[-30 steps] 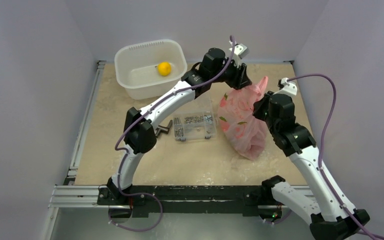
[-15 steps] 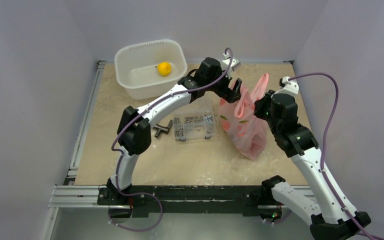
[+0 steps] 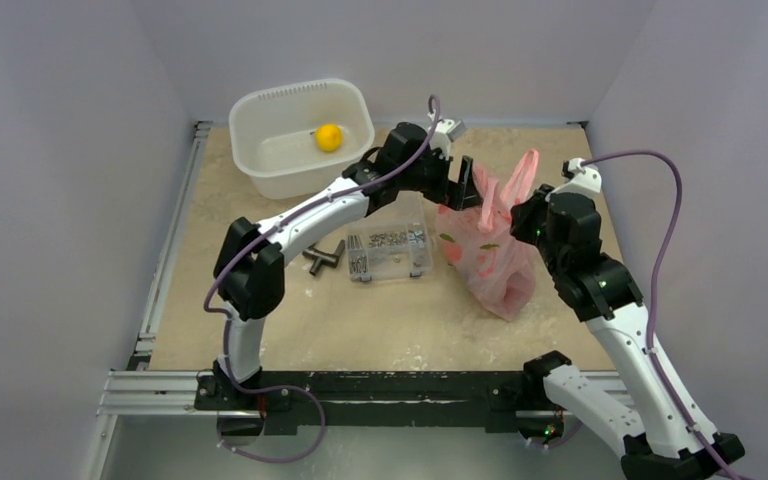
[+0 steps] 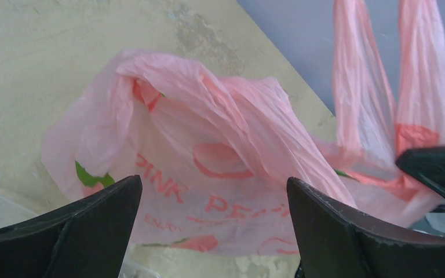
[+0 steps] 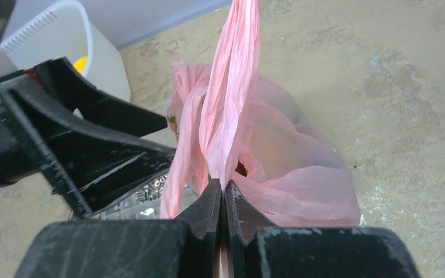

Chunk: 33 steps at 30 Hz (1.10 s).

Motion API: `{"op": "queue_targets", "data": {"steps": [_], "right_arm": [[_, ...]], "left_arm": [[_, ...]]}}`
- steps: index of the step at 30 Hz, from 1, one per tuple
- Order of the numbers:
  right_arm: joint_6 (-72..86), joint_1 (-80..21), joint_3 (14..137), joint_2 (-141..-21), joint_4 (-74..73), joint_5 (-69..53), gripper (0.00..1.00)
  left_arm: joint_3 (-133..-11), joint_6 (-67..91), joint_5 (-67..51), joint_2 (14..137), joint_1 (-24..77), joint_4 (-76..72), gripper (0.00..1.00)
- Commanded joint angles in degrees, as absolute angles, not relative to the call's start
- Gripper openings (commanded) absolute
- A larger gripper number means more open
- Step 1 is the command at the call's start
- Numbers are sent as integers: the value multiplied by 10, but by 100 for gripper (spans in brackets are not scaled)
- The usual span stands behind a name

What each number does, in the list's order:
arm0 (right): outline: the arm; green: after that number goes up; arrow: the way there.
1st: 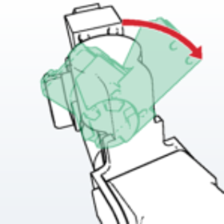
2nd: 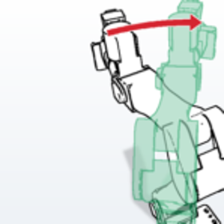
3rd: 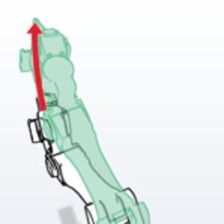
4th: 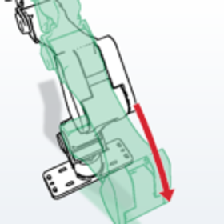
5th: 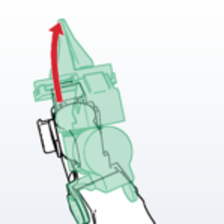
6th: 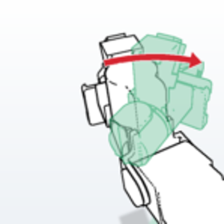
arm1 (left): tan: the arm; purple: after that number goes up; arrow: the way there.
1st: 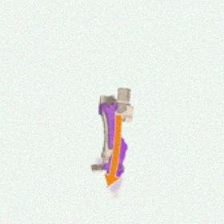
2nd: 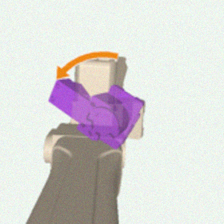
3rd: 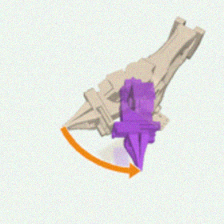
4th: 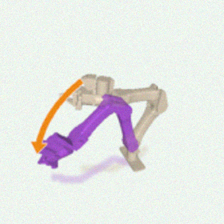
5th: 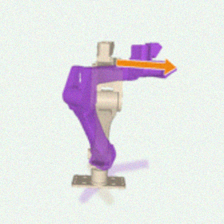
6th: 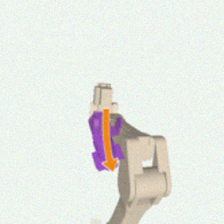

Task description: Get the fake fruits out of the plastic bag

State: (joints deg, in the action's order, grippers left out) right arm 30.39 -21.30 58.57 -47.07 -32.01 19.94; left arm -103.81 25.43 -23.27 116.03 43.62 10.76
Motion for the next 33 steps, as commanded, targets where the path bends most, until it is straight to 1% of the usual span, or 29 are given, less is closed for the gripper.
{"op": "queue_targets", "data": {"steps": [1, 4, 8, 14, 16, 20, 21, 24, 25, 26, 28, 30, 31, 33], "right_arm": [[292, -211, 585, -458, -306, 201, 0], [288, -211, 585, -457, -311, 200, 0], [289, -211, 581, -450, -310, 199, 0], [298, -211, 575, -446, -307, 188, 0], [300, -211, 572, -443, -307, 188, 0], [302, -211, 571, -444, -303, 185, 0], [302, -211, 571, -446, -301, 185, 0], [301, -210, 573, -451, -301, 186, 0], [300, -211, 574, -453, -300, 187, 0], [300, -211, 574, -455, -299, 189, 0], [297, -211, 576, -459, -299, 203, 0], [297, -211, 582, -469, -305, 248, 0], [300, -211, 587, -477, -312, 284, 0], [306, -210, 604, -498, -327, 361, 0]], "left_arm": [[-1001, 321, -256, 1060, 434, 84, 97], [-977, 371, -247, 1032, 434, 98, 92], [-970, 416, -263, 1027, 447, 87, 93], [-998, 399, -254, 1048, 472, 98, 94], [-1018, 390, -240, 1060, 479, 118, 92], [-1041, 387, -236, 1087, 485, 113, 73], [-1049, 389, -238, 1096, 487, 113, 70], [-1081, 390, -253, 1118, 487, 124, 66], [-1092, 387, -262, 1124, 487, 125, 63], [-1107, 384, -268, 1130, 487, 131, 55], [-1147, 360, -269, 1142, 485, 164, 22], [-1188, 324, -254, 1147, 479, 200, 2], [-1204, 320, -254, 1146, 472, 199, 0], [-1225, 329, -268, 1143, 449, 165, 0]]}}
